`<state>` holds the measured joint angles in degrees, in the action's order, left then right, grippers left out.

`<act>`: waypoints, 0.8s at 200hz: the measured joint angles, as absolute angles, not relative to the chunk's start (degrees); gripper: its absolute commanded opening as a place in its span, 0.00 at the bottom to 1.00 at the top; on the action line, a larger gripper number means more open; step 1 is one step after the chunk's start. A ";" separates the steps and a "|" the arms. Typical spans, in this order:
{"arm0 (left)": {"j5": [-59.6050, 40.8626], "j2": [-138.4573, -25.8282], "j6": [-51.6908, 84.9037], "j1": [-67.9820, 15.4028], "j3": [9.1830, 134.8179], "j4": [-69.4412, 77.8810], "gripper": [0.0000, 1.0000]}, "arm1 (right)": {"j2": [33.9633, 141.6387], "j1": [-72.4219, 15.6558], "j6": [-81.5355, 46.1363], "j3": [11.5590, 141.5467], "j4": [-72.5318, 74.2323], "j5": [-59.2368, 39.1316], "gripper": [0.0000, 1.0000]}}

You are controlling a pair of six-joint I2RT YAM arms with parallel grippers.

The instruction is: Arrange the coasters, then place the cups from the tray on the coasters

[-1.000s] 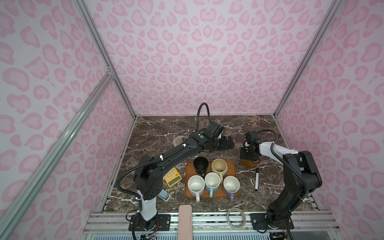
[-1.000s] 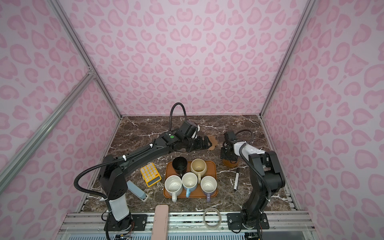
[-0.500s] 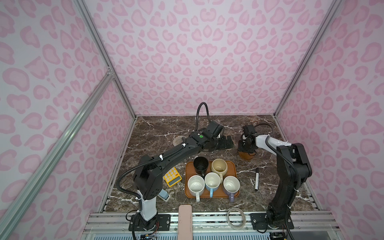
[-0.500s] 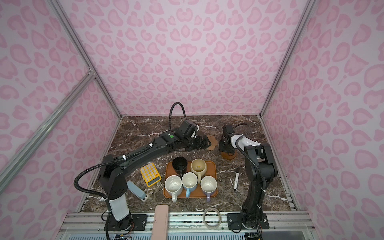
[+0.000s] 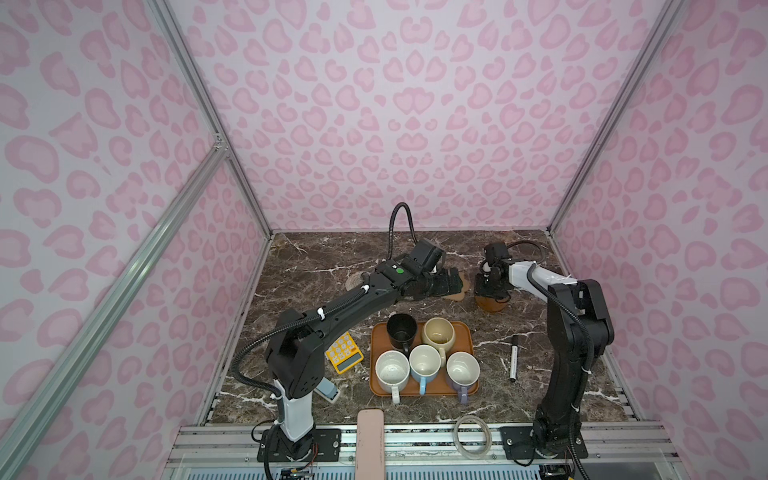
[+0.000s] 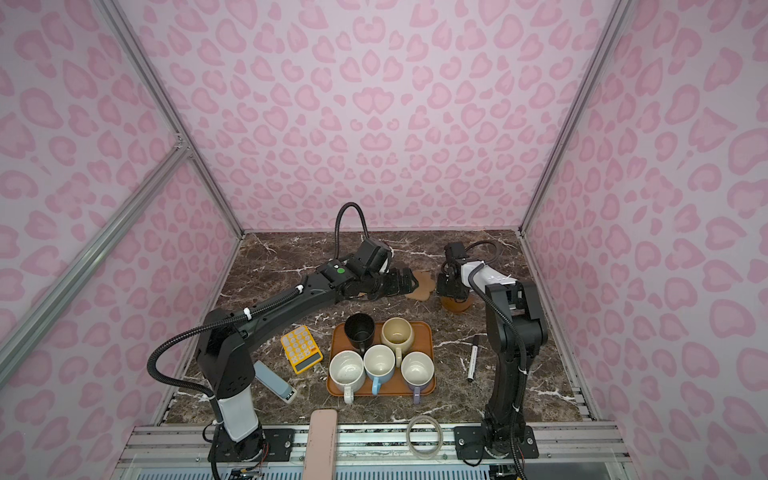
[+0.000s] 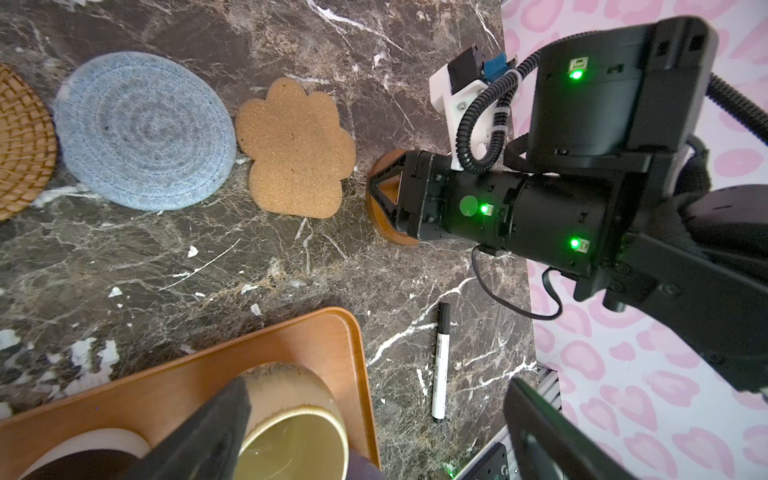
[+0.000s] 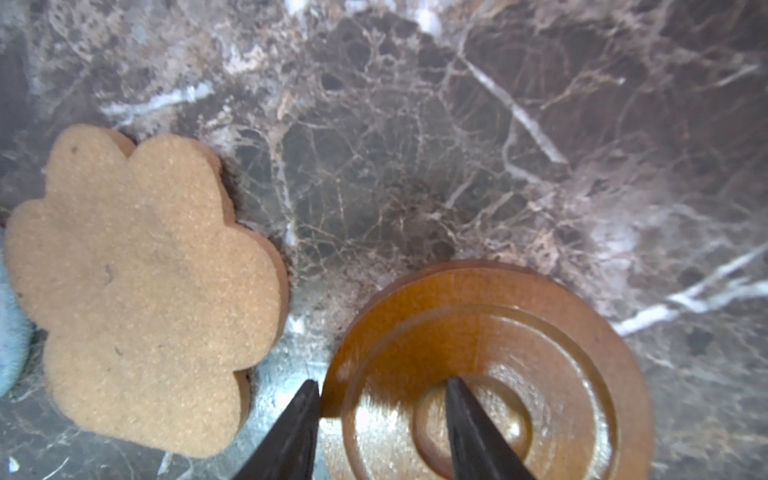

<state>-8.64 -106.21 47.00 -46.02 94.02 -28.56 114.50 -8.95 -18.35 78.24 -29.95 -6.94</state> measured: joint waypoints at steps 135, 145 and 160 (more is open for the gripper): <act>-8.64 -106.21 47.03 -46.02 94.04 -28.58 0.97 | 117.95 -9.28 -17.37 84.07 -33.10 -7.94 0.48; -8.64 -106.21 47.03 -46.02 94.04 -28.58 0.97 | 117.86 -9.34 -17.37 83.88 -32.93 -7.99 0.48; -8.62 -106.21 47.03 -46.02 94.04 -28.58 0.97 | 117.84 -9.43 -17.37 83.99 -32.99 -8.03 0.48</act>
<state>-8.62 -106.21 47.03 -46.02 94.04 -28.58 117.84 -9.43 -17.37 83.99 -32.99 -8.03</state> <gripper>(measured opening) 0.972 0.477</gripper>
